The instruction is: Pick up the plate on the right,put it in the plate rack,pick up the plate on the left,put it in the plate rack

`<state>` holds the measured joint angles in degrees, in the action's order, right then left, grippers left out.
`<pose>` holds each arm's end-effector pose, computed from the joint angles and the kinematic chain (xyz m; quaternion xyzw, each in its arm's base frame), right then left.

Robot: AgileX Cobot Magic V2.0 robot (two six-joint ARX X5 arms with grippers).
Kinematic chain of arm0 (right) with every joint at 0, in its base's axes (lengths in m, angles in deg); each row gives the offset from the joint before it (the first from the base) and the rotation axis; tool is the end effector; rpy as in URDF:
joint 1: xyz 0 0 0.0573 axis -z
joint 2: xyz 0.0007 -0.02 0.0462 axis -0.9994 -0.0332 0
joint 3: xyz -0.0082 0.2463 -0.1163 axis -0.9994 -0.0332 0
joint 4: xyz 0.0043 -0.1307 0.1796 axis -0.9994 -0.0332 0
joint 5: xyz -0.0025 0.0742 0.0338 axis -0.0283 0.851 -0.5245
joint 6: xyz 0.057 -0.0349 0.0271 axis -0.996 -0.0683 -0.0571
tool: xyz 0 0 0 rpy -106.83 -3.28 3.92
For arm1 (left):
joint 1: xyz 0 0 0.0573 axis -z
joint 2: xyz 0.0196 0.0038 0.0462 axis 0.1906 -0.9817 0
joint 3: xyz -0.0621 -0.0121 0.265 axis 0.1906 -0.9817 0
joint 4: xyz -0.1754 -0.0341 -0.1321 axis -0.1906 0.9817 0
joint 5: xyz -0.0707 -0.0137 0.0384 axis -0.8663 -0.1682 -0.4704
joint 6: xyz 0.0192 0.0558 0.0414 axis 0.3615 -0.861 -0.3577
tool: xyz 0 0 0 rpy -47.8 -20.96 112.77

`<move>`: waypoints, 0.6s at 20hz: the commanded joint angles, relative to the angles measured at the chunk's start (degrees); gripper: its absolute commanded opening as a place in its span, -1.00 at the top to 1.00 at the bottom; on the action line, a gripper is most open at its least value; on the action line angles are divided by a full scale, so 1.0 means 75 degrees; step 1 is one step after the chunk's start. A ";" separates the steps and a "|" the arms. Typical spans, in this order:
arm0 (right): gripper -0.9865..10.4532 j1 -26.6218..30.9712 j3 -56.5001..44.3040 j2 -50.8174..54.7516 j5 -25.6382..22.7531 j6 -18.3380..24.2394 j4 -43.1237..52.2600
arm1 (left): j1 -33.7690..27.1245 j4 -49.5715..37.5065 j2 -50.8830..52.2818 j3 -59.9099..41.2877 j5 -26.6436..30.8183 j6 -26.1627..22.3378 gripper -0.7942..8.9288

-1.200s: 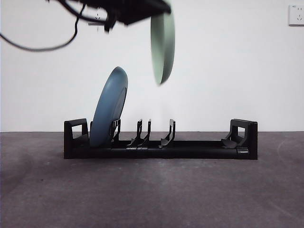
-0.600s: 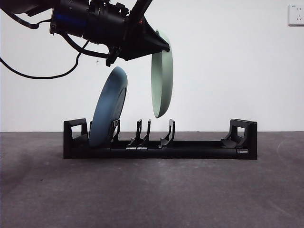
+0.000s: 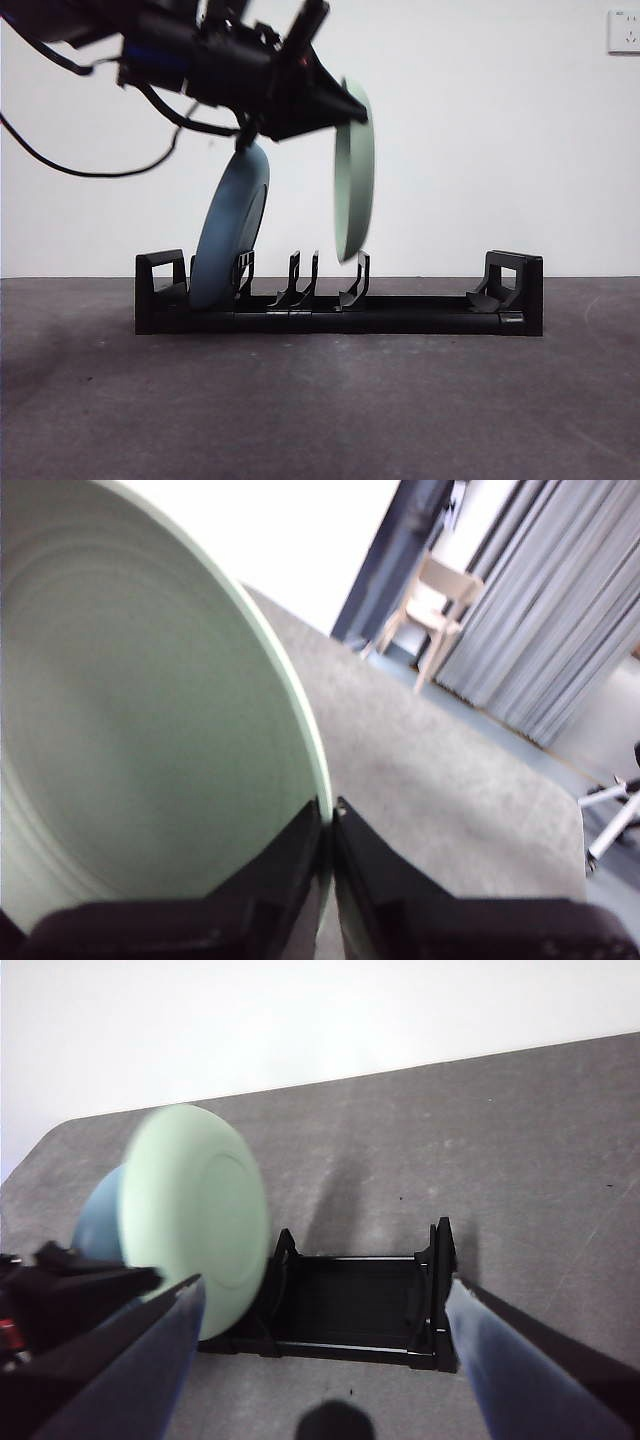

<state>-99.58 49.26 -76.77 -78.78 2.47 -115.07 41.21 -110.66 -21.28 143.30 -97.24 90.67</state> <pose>0.1597 0.0397 0.3716 0.0982 0.1980 0.1405 0.9651 0.3121 -0.2153 0.2733 -0.1364 0.1602 -0.4896 0.8462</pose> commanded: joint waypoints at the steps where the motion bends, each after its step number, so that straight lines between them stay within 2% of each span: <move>1: 0.12 0.0017 0.0020 -0.0020 0.0015 0.0058 0.0035 | 0.0029 0.0493 -0.0149 0.0259 0.0073 -0.0679 0.85; 4: 0.12 0.0017 0.0020 -0.0020 0.0017 0.0061 -0.0029 | 0.0079 0.1072 -0.0149 0.0326 0.0376 -0.1189 0.86; 12: 0.12 0.0017 0.0020 -0.0032 0.0017 0.0055 -0.0032 | 0.0108 0.1510 -0.0149 0.0326 0.0379 -0.1303 0.84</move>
<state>-99.48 49.26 -76.79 -78.69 2.45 -115.51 41.69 -98.53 -22.24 145.50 -94.47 82.65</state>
